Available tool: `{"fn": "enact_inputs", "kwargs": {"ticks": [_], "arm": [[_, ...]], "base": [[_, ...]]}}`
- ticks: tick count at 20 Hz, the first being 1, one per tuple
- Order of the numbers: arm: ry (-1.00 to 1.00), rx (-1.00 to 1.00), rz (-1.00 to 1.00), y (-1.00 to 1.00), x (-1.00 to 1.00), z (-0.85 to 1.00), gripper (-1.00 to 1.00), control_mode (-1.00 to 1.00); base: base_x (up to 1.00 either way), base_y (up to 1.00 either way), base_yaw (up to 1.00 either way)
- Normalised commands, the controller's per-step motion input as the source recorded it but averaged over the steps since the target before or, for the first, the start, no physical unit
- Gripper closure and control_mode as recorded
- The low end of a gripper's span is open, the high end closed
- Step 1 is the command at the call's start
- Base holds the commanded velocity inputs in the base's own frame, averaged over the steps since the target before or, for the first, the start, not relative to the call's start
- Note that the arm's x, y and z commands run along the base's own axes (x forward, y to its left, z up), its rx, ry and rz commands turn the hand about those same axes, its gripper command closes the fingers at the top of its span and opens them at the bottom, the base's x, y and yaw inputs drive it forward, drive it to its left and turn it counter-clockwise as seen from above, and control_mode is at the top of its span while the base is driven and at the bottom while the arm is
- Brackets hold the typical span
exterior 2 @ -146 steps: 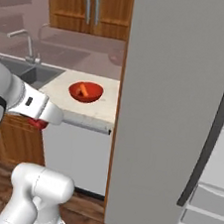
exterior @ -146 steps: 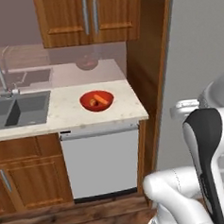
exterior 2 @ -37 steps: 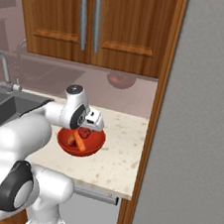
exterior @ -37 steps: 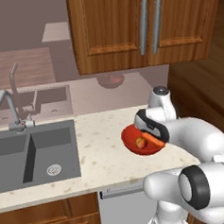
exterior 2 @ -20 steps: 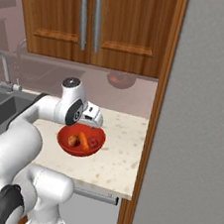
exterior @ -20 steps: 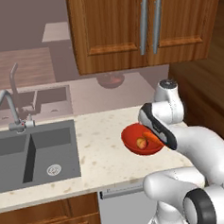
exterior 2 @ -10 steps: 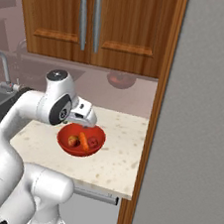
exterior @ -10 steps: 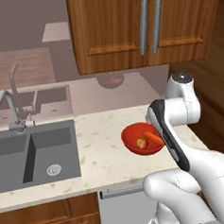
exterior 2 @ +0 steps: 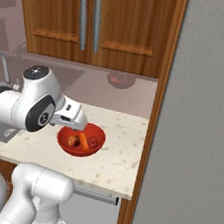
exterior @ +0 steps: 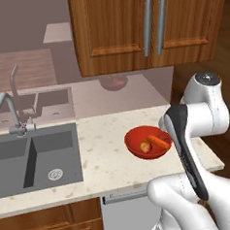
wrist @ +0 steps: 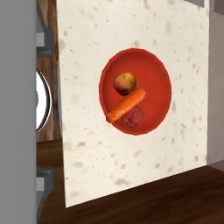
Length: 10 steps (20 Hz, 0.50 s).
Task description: Take the carrot, peach, and bell pepper from the freezer and place them in the bowl on the counter.
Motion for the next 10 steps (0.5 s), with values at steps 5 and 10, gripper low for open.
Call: {"fn": "enact_inputs", "kwargs": {"ticks": [5, 10], "arm": [[-0.09, 0.0, 0.0, 0.18, -0.42, 0.5, -1.0, -1.0], [-0.05, 0.0, 0.0, 0.0, -0.41, 0.63, -1.0, -1.0]], "base": [[0.0, 0.0, 0.0], [0.0, 0.0, 0.0]]}}
